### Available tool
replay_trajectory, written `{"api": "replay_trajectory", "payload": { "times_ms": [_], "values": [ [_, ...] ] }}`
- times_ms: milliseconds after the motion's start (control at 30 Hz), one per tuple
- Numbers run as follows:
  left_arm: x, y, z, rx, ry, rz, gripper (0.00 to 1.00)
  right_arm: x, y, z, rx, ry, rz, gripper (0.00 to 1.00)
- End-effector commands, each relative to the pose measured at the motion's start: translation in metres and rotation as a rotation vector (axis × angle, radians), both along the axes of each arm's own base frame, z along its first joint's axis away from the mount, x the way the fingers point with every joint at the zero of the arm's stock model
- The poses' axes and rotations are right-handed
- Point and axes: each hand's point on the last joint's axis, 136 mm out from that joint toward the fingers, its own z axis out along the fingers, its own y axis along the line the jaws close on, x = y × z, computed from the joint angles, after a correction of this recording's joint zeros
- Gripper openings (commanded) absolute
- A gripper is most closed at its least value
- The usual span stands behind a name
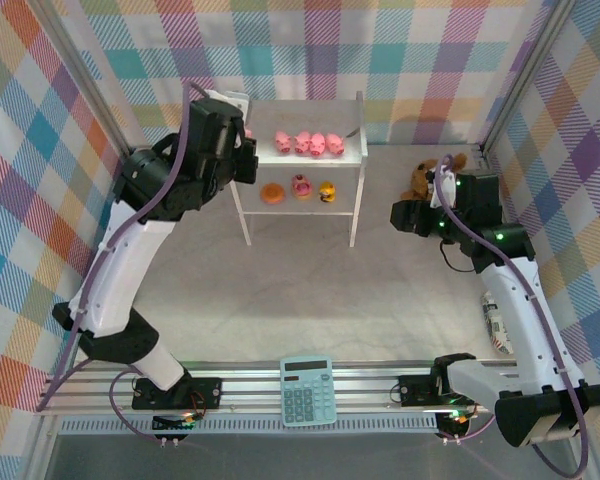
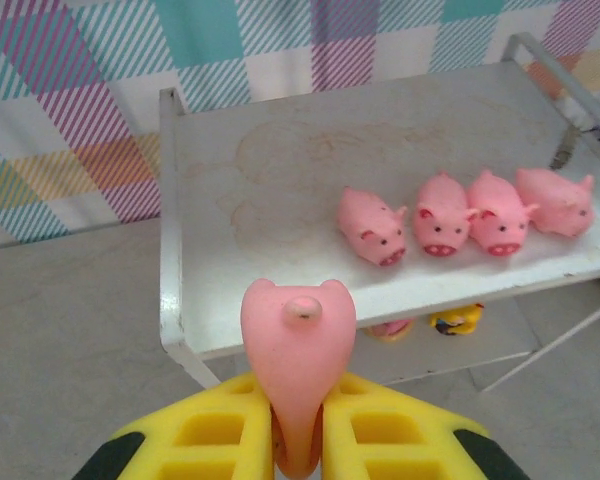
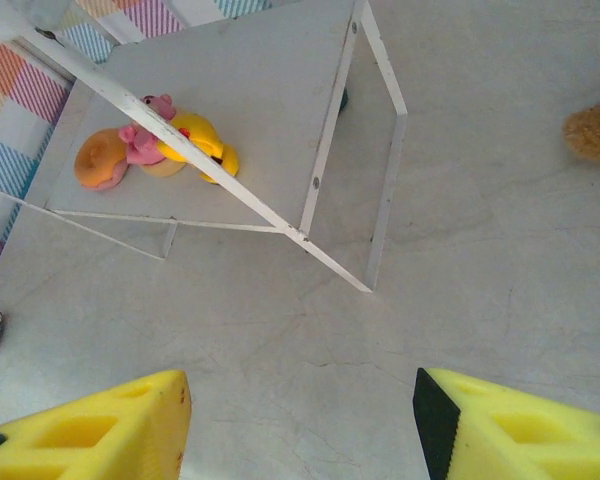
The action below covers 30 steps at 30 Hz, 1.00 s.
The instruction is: Place and organize the plastic toys onto the shelf
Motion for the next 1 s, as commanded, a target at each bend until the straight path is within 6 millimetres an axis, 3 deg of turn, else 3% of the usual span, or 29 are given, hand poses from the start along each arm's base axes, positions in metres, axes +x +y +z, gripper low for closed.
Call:
{"api": "replay_trajectory", "payload": {
  "times_ms": [0,400,967],
  "values": [
    [0.013,0.002,-0.01,0.034,0.037,-0.003,0.16,0.006,0.004,0.018,0.021,-0.054,0.018,0.62],
    [0.062,-0.007,-0.044,-0.032,0.14,-0.006,0.16,0.014,0.005,0.018,0.026,-0.048,0.019,0.62],
    [0.082,-0.007,-0.076,-0.035,0.237,0.009,0.17,0.018,0.006,0.014,0.026,-0.041,0.015,0.62]
  ]
}}
